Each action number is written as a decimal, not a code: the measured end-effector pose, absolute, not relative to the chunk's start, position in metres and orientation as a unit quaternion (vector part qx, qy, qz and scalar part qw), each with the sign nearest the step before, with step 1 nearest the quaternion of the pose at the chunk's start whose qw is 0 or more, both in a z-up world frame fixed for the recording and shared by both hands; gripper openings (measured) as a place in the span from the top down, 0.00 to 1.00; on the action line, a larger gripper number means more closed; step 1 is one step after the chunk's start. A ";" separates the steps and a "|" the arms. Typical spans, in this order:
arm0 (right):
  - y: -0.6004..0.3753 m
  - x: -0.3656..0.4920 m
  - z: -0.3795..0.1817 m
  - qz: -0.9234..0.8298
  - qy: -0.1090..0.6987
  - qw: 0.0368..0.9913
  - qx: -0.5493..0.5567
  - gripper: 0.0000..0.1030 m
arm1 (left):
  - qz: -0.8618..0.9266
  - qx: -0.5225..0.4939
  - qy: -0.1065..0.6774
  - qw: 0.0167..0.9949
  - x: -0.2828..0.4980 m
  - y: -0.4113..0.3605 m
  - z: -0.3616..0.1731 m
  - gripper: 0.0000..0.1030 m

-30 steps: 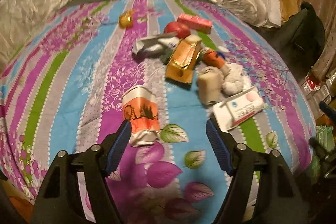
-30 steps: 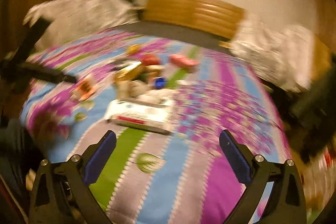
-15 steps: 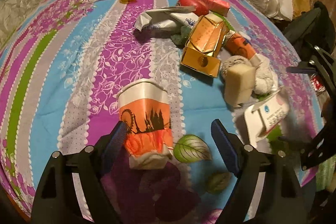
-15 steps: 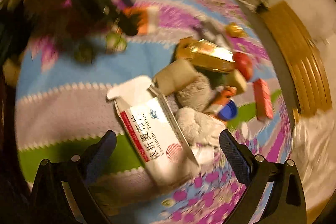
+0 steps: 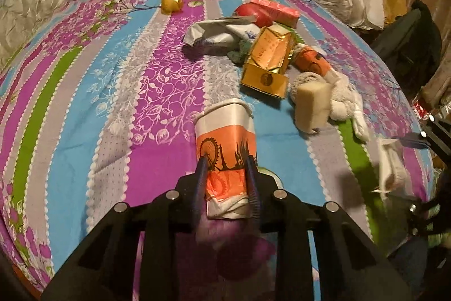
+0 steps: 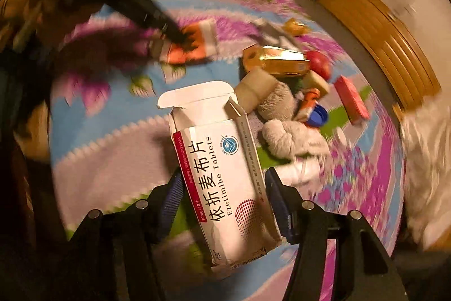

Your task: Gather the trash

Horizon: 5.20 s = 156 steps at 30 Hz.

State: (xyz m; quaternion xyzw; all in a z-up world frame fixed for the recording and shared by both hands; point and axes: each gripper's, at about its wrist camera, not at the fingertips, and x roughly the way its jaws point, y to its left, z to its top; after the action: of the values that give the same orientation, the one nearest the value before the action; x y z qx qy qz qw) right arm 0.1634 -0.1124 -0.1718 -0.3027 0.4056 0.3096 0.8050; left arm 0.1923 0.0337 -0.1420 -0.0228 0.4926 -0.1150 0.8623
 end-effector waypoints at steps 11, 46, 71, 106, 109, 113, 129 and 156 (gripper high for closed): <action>-0.189 0.108 -0.129 0.102 0.463 0.880 0.043 0.42 | -0.177 -0.010 0.471 0.864 0.154 -0.007 -0.102 0.75; -0.491 -0.211 0.015 -0.417 0.271 0.834 0.238 0.42 | -0.582 0.187 0.307 0.729 0.017 -0.410 0.021 0.75; -0.579 -0.238 -0.040 -0.473 0.312 0.764 0.308 0.41 | -0.649 0.275 0.325 0.631 -0.057 -0.557 -0.029 0.75; -0.607 -0.204 -0.082 -0.469 0.331 0.757 0.311 0.21 | -0.627 0.287 0.357 0.630 -0.037 -0.578 -0.058 0.65; -0.604 -0.207 -0.085 -0.469 0.332 0.757 0.313 0.22 | -0.627 0.287 0.356 0.631 -0.038 -0.577 -0.059 0.65; -0.600 -0.206 -0.084 -0.467 0.335 0.758 0.309 0.22 | -0.625 0.291 0.350 0.634 -0.040 -0.573 -0.058 0.65; -0.584 -0.195 -0.085 -0.459 0.363 0.756 0.294 0.22 | -0.612 0.293 0.349 0.646 -0.040 -0.554 -0.055 0.65; -0.558 -0.164 -0.081 -0.463 0.399 0.763 0.212 0.22 | -0.589 0.280 0.356 0.669 -0.027 -0.515 -0.055 0.65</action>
State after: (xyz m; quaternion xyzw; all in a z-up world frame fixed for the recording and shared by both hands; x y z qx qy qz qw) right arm -0.1638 -0.5581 -0.0814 0.2117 0.3987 -0.4634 0.7625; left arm -0.0268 -0.5148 -0.0552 0.2797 0.3564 -0.5891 0.6691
